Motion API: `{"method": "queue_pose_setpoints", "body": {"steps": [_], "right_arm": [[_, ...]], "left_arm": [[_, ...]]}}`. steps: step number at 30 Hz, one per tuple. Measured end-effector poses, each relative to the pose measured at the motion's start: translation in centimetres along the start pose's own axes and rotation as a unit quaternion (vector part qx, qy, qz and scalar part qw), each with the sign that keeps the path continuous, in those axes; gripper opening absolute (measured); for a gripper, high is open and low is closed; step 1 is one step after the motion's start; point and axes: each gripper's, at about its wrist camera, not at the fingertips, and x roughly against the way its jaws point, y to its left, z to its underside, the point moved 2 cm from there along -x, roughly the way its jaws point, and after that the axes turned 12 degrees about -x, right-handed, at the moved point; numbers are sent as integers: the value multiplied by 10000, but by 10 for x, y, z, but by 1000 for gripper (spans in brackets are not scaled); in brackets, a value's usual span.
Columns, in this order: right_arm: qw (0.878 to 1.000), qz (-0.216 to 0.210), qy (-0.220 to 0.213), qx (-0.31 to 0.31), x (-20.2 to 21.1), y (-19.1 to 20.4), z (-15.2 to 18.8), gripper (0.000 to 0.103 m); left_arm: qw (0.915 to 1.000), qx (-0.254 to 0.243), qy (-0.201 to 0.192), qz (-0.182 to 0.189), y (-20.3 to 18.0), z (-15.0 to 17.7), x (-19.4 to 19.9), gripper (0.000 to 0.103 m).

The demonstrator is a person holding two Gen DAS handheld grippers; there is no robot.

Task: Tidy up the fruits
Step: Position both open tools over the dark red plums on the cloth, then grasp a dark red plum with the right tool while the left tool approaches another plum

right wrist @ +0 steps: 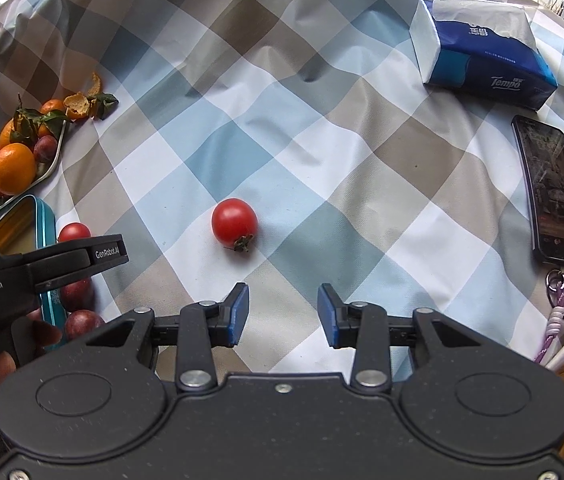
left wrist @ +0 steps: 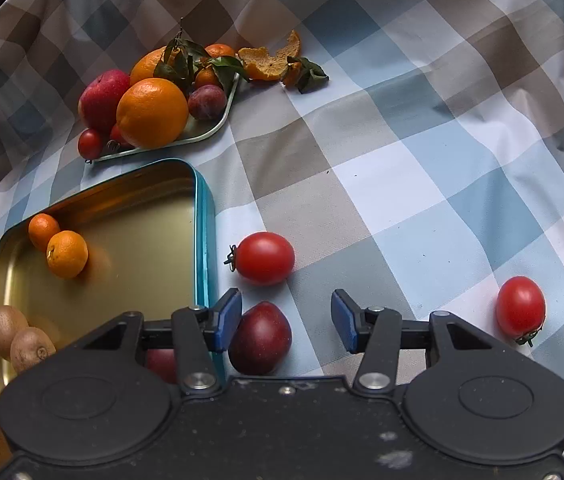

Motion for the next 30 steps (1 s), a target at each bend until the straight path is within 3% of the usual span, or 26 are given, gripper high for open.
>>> {"method": "queue_pose_setpoints", "body": {"steps": [3, 6, 11, 15, 21, 25, 30], "right_arm": [[10000, -28, 5, 52, 0, 1, 2, 47], [9999, -62, 7, 108, 0, 2, 3, 47], [9998, -110, -36, 143, 3, 3, 2, 47], [9999, -108, -27, 124, 2, 2, 3, 47], [9998, -107, -23, 145, 2, 2, 5, 47], [9997, -138, -53, 189, 4, 4, 5, 47], [9995, -146, -116, 260, 7, 9, 8, 47]], "left_arm": [[9993, 165, 321, -98, 5, 2, -9, 53], [9986, 291, 438, 102, 8, 3, -13, 51], [9957, 470, 492, 626, 5, 4, -8, 59], [9880, 688, 335, 1340, 2, 1, 1, 59], [9845, 329, -132, 1718, -16, -5, 18, 58], [9690, 98, -314, 2447, -23, -9, 32, 54], [9728, 70, -591, 2237, -15, -13, 46, 53]]}}
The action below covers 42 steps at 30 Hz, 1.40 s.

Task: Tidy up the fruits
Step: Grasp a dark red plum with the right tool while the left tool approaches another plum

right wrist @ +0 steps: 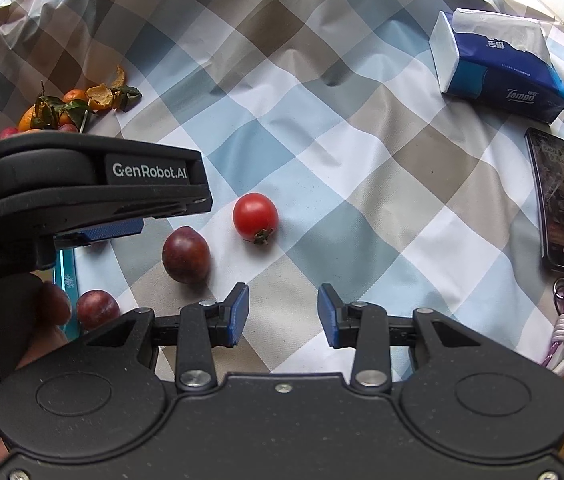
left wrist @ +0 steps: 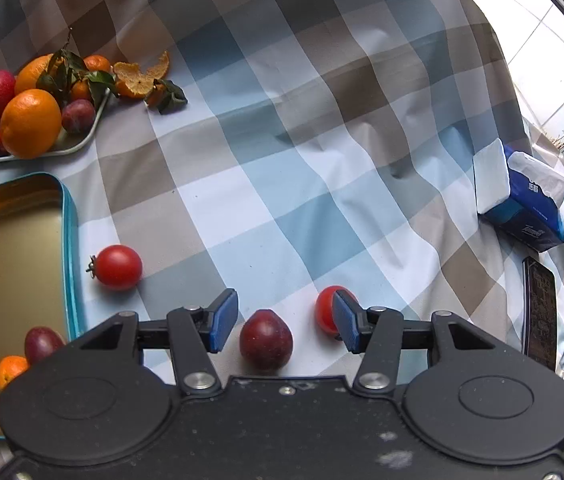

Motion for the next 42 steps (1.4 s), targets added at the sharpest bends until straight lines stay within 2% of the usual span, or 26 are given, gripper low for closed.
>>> {"method": "queue_pose_setpoints", "body": {"steps": [5, 8, 12, 16, 19, 29, 33, 37, 39, 42], "right_arm": [[9999, -7, -63, 117, 2, 10, 4, 47], [9998, -77, -32, 167, 2, 20, 7, 48], [9989, -358, 225, 199, -3, 42, 12, 48], [9972, -501, 439, 327, -13, 69, 20, 47], [9960, -604, 598, 288, -22, 84, 24, 48], [9931, -608, 917, -406, -45, 101, 24, 48], [9933, -591, 870, -488, -47, 105, 23, 48], [9875, -821, 1181, -649, -54, 107, 24, 48], [9856, -791, 1326, -688, -60, 110, 28, 52], [9887, -723, 1191, -559, -60, 115, 31, 51]], "left_arm": [[9998, 63, -103, -183, 18, -7, 17, 53], [9987, -7, -102, -507, 33, -11, 29, 53], [9950, -309, -151, -938, 45, -11, 40, 53], [9922, -686, -53, -1039, 52, -10, 43, 53], [9919, -786, 88, -992, 61, -10, 43, 53], [9941, -79, 190, -1066, 108, -11, 47, 53], [9925, 57, 245, -1194, 117, -8, 45, 53], [9917, 141, 263, -1254, 123, -7, 46, 53], [9913, 143, 271, -1277, 124, -6, 46, 53], [9914, 125, 275, -1276, 123, -6, 46, 53]]}}
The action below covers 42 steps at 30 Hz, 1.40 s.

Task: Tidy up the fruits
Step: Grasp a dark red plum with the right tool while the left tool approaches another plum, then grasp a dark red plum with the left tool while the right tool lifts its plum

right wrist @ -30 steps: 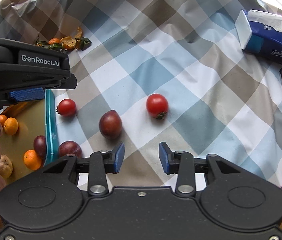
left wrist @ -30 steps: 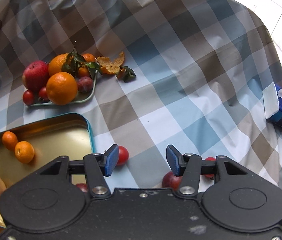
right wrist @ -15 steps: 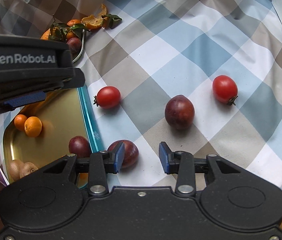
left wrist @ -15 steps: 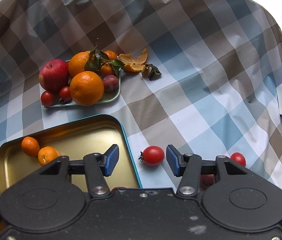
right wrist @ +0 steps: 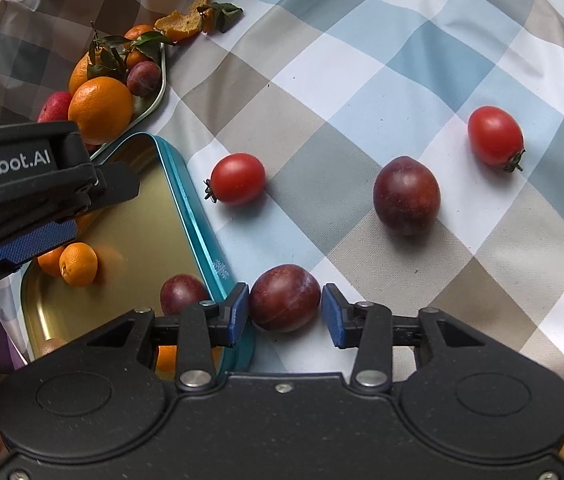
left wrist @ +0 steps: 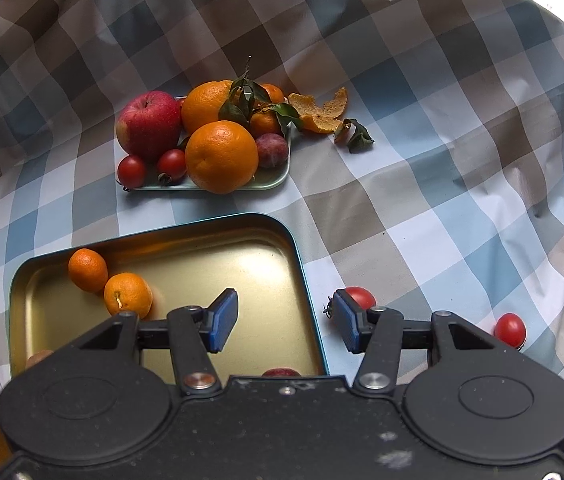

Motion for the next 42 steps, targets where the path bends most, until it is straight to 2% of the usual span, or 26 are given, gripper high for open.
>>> {"method": "queue_pose_setpoints", "body": {"steps": [3, 8, 16, 22, 30, 32, 36, 40, 42], "right_arm": [[9997, 102, -46, 197, 2, 2, 0, 49], [9973, 438, -417, 417, 19, -10, -6, 49], [9942, 784, -707, 193, 54, -57, -36, 49], [9899, 1075, -905, 209, 64, -80, -46, 49], [9886, 1282, -762, 189, 49, -103, -44, 49], [9889, 1217, -815, 257, 50, -105, -43, 49], [9896, 1136, -820, 328, 50, -107, -44, 49], [9911, 1149, -606, 304, 41, -113, -42, 49], [9906, 1144, -678, 307, 40, -115, -40, 46]], "left_arm": [[10000, -61, 1, 44, -4, 0, 0, 53], [9997, -187, 77, 148, -16, 0, -7, 53], [9989, -216, 169, 374, -31, 1, -15, 53], [9979, -133, 241, 579, -46, 0, -22, 53], [9942, -471, 379, 885, -91, 4, -33, 53], [9938, -508, 395, 909, -99, 4, -36, 53], [9931, -489, 497, 939, -110, 4, -45, 53], [9925, -394, 583, 997, -116, 3, -51, 53], [9927, -381, 614, 969, -120, 3, -54, 53]]}}
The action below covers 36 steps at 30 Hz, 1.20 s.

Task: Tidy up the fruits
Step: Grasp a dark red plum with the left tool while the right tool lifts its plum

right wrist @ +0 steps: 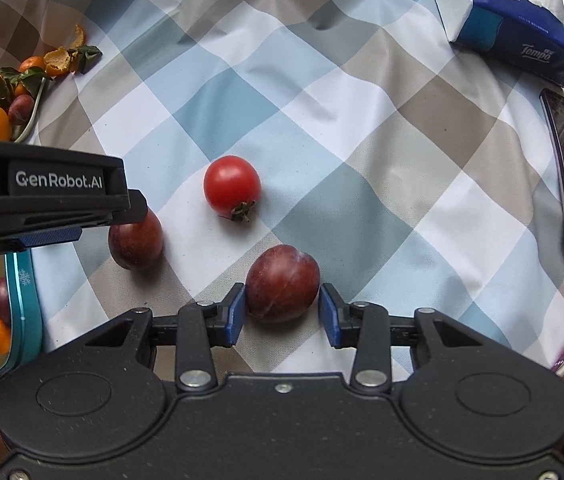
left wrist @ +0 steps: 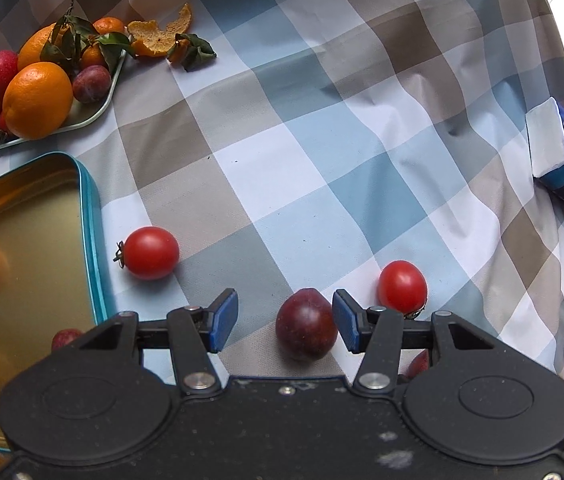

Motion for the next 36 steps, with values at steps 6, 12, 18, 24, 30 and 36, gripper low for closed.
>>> {"method": "queue_pose_setpoints", "body": {"steps": [6, 12, 18, 24, 30, 36], "right_arm": [[10000, -46, -79, -1, 4, -5, -1, 46], [9997, -46, -107, -216, 8, -17, -6, 46], [9996, -105, -165, -193, 15, -19, -7, 46], [9994, -182, -240, -173, 22, -20, -8, 46], [9992, -219, -313, -151, 29, -20, -8, 46], [9992, -227, -340, -3, 31, -12, -5, 46]], "left_arm": [[10000, 42, 63, -7, -6, -1, -7, 53], [9999, -10, 128, -99, -14, -1, -14, 53], [9996, -31, 243, -169, -19, 0, -24, 53], [9997, 27, 163, -156, -21, 1, -21, 36], [9995, 259, 57, -199, -11, 1, -10, 36], [9984, 355, -224, -390, 1, 4, 17, 36]]}}
